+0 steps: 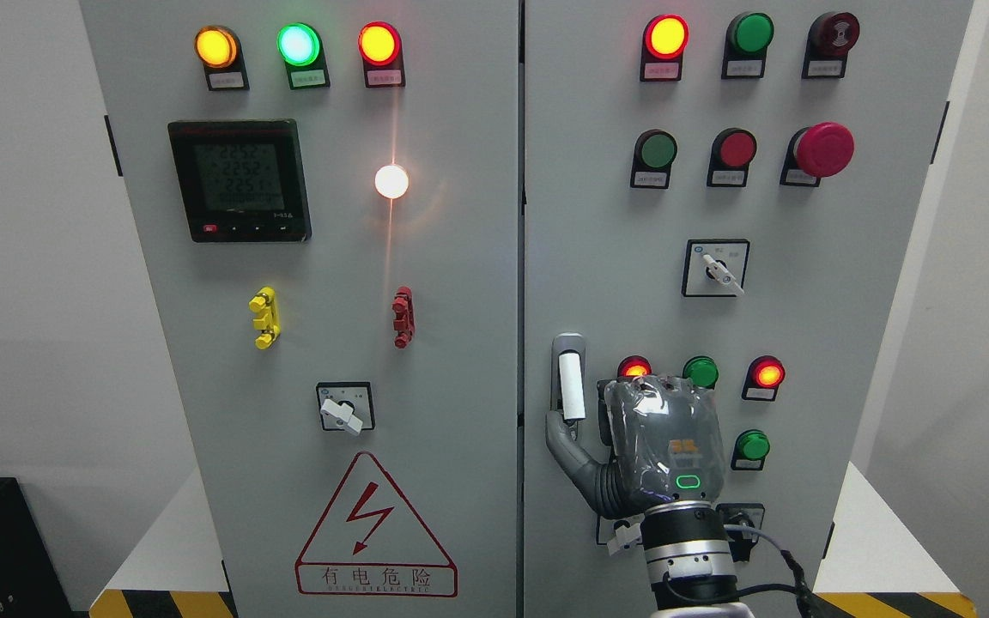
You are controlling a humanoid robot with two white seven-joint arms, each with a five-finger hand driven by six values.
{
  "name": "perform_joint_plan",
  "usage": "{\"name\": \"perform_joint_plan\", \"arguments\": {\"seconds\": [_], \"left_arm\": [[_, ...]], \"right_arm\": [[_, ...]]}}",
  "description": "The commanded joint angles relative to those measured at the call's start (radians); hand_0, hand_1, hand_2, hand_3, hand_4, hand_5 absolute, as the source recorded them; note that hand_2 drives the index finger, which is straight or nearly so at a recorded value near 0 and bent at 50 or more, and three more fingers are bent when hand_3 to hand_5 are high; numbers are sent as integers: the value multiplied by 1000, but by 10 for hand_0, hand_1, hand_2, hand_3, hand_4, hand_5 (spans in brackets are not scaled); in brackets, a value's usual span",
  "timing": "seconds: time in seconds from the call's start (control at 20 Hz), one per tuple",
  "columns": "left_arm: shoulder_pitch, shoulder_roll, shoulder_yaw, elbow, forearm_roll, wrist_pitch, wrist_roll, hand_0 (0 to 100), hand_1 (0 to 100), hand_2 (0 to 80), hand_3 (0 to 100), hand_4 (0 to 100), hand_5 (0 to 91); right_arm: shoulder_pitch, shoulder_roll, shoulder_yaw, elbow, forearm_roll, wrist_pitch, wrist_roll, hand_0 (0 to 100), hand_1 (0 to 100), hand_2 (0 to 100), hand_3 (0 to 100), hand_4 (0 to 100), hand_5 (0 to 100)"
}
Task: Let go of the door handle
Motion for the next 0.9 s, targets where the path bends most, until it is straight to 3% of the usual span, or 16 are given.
{"name": "perform_joint_plan", "arguments": {"seconds": [0.0, 0.85], "left_arm": [[20, 0, 0, 1, 0, 0, -1, 120, 556, 0, 0, 0, 0], [18, 0, 0, -1, 0, 0, -1, 120, 556, 0, 0, 0, 0]], "right_arm": [[2, 0, -3, -2, 0, 1, -2, 432, 315, 926, 1000, 996, 981], [6, 1, -6, -5, -2, 13, -6, 453, 312, 926, 1000, 996, 981]]}}
